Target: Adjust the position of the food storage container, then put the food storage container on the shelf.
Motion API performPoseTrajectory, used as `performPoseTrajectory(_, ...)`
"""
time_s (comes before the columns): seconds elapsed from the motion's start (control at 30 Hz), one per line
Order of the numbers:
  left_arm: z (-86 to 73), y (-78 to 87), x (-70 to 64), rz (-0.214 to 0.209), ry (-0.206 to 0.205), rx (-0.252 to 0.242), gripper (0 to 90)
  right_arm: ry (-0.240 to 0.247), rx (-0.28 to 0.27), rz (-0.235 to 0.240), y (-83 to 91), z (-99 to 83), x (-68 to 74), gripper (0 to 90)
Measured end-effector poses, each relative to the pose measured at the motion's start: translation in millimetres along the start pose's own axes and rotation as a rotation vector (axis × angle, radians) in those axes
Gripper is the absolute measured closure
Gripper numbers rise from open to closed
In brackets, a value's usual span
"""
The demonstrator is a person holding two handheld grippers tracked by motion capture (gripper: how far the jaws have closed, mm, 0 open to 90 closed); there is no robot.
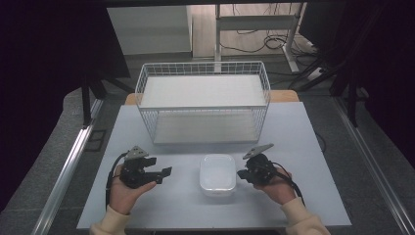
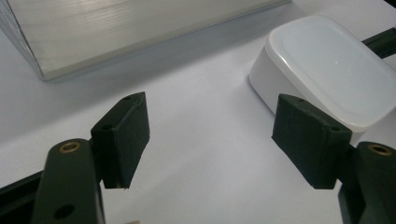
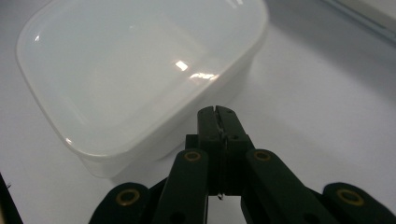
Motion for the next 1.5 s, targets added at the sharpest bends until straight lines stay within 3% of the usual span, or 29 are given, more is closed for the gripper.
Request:
performPoseTrajectory(0.23,0.4,0.7,0.1,-0.001,0.005,-0.006,26.3,-0.074,-0.093,-0.026,28.6,-1.1,-16.6,89.3)
performPoseTrajectory(0.27,0.6,1.2,0.1,0.002,0.007,-0.005,26.3,-0.074,-0.103,-0.026,30.9,-1.5,-17.9,84.8)
performPoseTrajectory(0.33,1.2,2.6,0.4,0.004,0.011,-0.009,26.1,-0.08,-0.131,-0.021,36.5,-2.1,-18.9,61.2)
performPoseTrajectory(0.43,1.9,4.3,1.3,0.001,0.022,-0.012,25.7,-0.102,-0.173,-0.039,45.5,-4.0,-21.7,38.8)
performPoseTrajectory(0.63,1.9,3.3,0.8,-0.027,0.053,-0.014,24.8,-0.171,-0.233,-0.004,52.7,-6.0,-30.8,28.7)
performPoseTrajectory(1.07,5.3,0.3,-2.1,-0.066,0.091,-0.016,25.8,-0.197,-0.267,0.044,54.0,-3.2,-29.3,24.4)
performPoseTrajectory(1.37,5.6,3.4,-4.0,-0.076,0.101,-0.019,26.3,-0.201,-0.282,0.042,53.5,0.8,-26.2,25.3)
performPoseTrajectory(1.5,7.8,2.0,-5.7,-0.106,0.121,-0.021,26.4,-0.201,-0.279,0.053,52.4,2.3,-23.2,26.0)
Point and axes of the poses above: each handheld gripper's, and its own axes: y roughly backward along the jaws, z roughly out of its top, x roughly to its left, the point moved 4 cm from there along -y, roughly forward along the jaws, and after that the axes turned 8 degrees about -y, right-handed, at the moved point
